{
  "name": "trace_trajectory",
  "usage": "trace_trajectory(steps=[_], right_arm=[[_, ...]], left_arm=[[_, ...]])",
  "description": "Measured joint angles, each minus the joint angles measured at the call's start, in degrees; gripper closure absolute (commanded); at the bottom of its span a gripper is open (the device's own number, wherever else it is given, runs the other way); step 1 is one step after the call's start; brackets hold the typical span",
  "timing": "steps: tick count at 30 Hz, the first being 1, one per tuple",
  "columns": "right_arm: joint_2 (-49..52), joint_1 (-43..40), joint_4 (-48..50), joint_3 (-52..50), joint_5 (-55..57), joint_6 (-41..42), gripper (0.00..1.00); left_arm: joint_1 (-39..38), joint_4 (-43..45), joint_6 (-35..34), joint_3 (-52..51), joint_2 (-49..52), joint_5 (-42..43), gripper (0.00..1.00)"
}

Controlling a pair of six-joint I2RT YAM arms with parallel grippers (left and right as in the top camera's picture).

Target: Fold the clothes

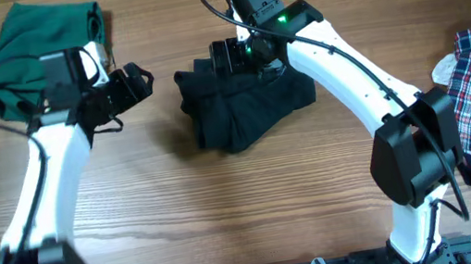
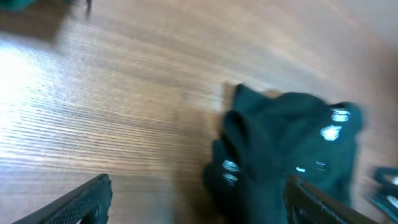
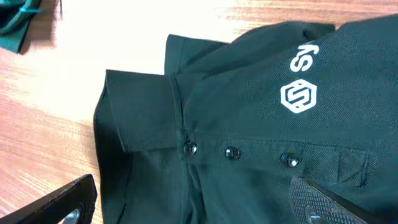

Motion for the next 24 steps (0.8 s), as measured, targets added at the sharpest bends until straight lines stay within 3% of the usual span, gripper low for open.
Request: trace_trajectory(steps=[5,9,12,19,24], right_arm=[[0.0,-4.0,0.2,0.0,1.0,1.7,0.03],[0.0,-9.3,-1.0,0.0,1.0,2.2,0.05],[0.0,-12.8,-2.1,0.0,0.9,2.2,0.06],[0.0,-17.1,-2.3,0.0,-1.0,1.2,0.06],[0.0,-17.2,-2.5,0.0,-1.7,-0.3,0.05]], left_arm=[[-9.0,-1.5,0.2,0.2,-4.5,2.6,0.45],[-18.8,0.6,0.5,0.2,-0.5,1.7,0.66],[-21.4,2.6,0.6,0.3,5.0,1.0,0.79],[-21.3,3.8,0.6,0.3,17.5,0.3,0.79],[-18.6,3.8,0.7,0.3,18.4,-1.3,0.79]])
